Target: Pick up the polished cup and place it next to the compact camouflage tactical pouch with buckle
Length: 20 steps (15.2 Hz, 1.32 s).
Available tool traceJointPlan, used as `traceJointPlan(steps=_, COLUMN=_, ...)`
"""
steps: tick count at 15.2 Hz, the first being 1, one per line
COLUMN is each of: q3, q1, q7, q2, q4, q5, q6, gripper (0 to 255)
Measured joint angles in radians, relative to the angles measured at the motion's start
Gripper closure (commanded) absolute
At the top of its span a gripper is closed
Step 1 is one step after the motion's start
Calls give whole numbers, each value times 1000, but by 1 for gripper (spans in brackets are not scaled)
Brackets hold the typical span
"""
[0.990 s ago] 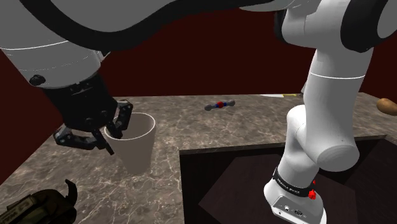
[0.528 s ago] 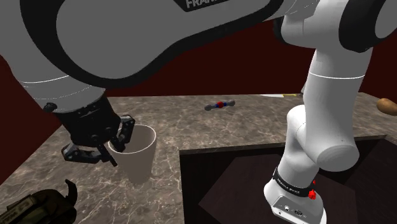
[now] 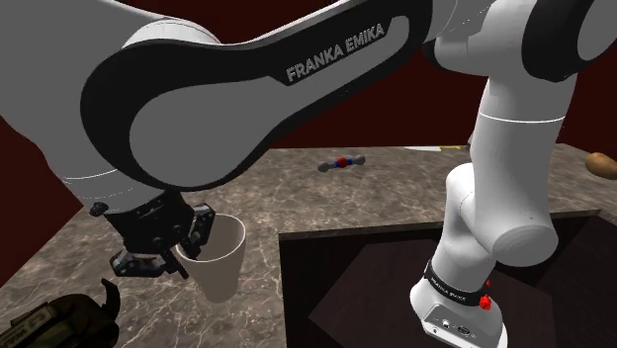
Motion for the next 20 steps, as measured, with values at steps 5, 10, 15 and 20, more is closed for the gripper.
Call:
traceJointPlan(steps=5, q3=-3, q1=0, q7=12, q2=16, q4=-46, q5=-10, q6=58, gripper=255)
traceJointPlan(steps=10, q3=-6, q1=2, q7=28, q2=38, q4=-84, q5=-25, q6=116, gripper=255)
traceJointPlan(steps=15, q3=-9, q1=5, q7=48, q2=66, q4=-122, q5=-42, q6=176, gripper=255)
traceJointPlan(steps=20, q3=-11, q1=5, q7=51, q2=72, q4=-128, q5=-47, q6=187, gripper=255)
